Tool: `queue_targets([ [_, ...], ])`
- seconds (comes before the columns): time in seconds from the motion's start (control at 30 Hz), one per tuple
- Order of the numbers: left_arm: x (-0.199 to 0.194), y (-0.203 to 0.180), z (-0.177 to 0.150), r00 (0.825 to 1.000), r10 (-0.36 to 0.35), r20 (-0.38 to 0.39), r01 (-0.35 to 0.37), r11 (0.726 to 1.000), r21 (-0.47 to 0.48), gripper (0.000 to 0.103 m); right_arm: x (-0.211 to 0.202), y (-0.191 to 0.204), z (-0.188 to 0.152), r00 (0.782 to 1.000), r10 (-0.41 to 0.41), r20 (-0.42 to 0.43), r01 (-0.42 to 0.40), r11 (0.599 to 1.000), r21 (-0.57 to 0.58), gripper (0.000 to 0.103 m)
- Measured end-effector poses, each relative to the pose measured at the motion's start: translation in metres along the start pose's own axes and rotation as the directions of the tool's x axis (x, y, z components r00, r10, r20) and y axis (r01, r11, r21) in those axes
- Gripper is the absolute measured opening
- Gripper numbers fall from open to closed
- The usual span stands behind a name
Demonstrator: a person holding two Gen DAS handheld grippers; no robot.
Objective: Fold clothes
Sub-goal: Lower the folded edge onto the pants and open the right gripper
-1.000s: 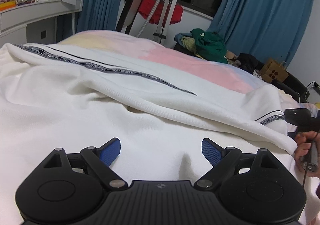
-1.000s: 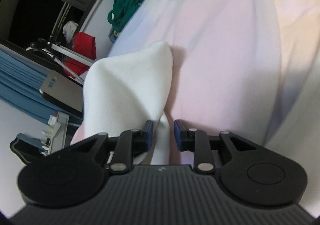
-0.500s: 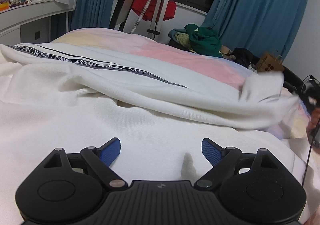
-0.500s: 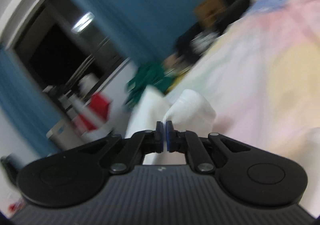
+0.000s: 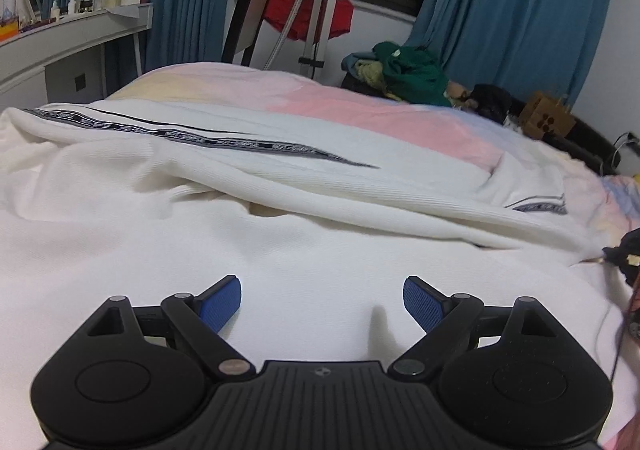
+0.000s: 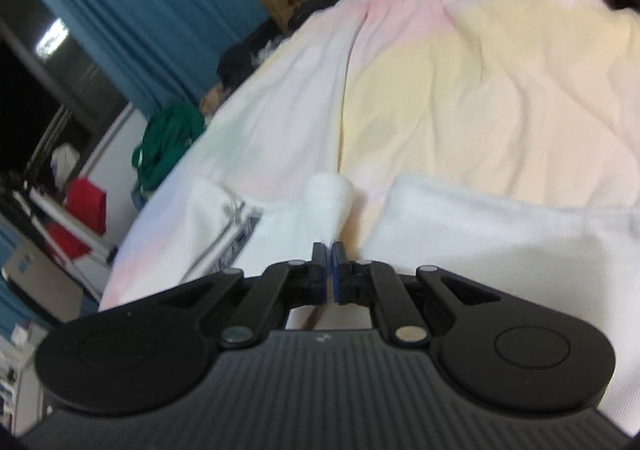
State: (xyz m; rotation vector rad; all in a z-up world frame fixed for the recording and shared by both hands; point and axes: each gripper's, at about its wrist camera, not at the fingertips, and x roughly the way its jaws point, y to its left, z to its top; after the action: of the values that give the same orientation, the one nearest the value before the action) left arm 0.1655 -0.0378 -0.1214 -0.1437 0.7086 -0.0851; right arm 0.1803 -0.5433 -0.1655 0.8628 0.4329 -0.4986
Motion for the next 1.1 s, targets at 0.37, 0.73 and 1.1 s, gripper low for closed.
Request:
queue_targets([
  [0.37, -0.032, 0.005, -0.004, 0.997, 0.083, -0.008, -0.082, 0.995, 0.056, 0.09, -0.075, 0.035, -0.027, 0.999, 0.014, -0.05, -0.025, 0.974, -0.226, 0.053],
  [0.73, -0.106, 0.014, -0.011, 0.994, 0.089, 0.068, -0.095, 0.992, 0.083, 0.103, -0.171, 0.054, -0.067, 0.979, 0.155, -0.133, -0.184, 0.953, -0.241, 0.082],
  [1.1, -0.175, 0.182, 0.001, 0.979, 0.188, -0.076, -0.2, 0.831, -0.519, 0.103, -0.202, 0.001, -0.041, 0.997, 0.075, -0.017, -0.075, 0.997, 0.007, 0.082],
])
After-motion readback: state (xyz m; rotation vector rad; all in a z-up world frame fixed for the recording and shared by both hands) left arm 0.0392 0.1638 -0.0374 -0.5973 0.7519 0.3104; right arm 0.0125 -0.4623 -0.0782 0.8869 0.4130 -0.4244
